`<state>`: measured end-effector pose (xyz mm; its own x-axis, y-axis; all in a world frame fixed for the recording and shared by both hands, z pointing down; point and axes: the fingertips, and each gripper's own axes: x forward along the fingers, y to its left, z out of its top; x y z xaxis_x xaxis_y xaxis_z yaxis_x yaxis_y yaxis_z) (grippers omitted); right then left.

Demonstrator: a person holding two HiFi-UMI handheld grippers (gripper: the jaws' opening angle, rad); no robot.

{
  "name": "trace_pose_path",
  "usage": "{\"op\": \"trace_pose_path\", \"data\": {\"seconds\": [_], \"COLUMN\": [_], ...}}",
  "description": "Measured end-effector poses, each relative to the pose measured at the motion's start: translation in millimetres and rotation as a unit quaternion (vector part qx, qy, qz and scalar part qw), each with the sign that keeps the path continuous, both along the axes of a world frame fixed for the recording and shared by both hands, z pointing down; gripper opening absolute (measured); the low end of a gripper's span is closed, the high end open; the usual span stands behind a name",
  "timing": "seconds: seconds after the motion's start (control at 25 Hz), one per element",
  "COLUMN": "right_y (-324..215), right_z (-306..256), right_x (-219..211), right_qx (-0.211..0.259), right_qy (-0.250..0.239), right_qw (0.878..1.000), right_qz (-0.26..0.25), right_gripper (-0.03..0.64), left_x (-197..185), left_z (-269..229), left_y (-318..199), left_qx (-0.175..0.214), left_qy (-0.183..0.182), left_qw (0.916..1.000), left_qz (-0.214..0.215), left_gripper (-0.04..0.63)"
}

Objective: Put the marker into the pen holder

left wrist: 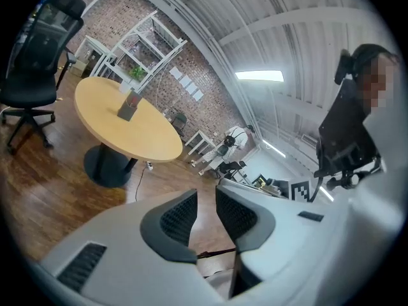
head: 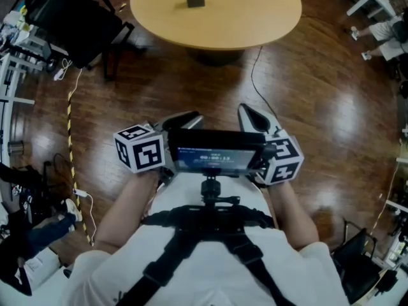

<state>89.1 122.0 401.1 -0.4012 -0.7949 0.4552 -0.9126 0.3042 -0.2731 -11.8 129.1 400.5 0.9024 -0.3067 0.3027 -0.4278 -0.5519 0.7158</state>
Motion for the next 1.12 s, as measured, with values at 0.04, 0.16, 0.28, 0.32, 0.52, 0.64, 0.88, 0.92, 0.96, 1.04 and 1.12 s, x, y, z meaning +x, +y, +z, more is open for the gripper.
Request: {"op": "trace_pose_path", "data": {"seconds": [0.04,0.16,0.28,0.32,0.52,0.64,0.88,0.92,0.96,1.04,1.12], "right_y": [1,2,2,2,5,8,-2,-3,-5,-6,-6], "right_z": [0,3,4,4,7,8,5,5,5,4,4], "right_x": [-3,-10,-12,-13,-18,-20,-29,-31,-32,-34,-33], "right_qx": [-0.001,-0.002,-0.002,-0.003,-0.01,-0.012,-0.011,-0.01,-0.01,-0.011,-0.011], "right_qy": [0.0,-0.001,-0.001,0.0,-0.001,-0.002,-0.002,0.0,0.0,0.0,-0.001], "right_qw": [1.0,1.0,1.0,1.0,1.0,1.0,1.0,1.0,1.0,1.0,1.0], "right_qz": [0.001,0.005,0.013,0.016,0.02,0.022,0.027,0.026,0.025,0.025,0.028], "right_gripper": [0.011,0.009,0.009,0.009,0.008,0.006,0.005,0.005,0.005,0.005,0.005], "left_x": [-3,-8,-11,-11,-15,-18,-22,-22,-22,-22,-22], "left_z": [-1,-2,-2,-2,1,2,5,6,6,6,6], "left_y": [0,-4,-5,-5,-5,-3,-9,-10,-11,-11,-10], "left_qx": [0.001,0.005,0.004,0.004,-0.001,-0.004,-0.008,-0.009,-0.009,-0.009,-0.01], "left_qy": [-0.003,-0.005,-0.002,0.001,0.003,0.009,0.013,0.013,0.014,0.015,0.01], "left_qw": [1.0,0.9999,0.9998,0.9998,0.9996,0.9995,0.9992,0.9992,0.9991,0.999,0.9989], "left_qz": [0.003,0.011,0.018,0.02,0.027,0.03,0.037,0.038,0.039,0.041,0.044], "left_gripper": [0.098,0.098,0.098,0.098,0.098,0.098,0.098,0.098,0.098,0.098,0.098]}}
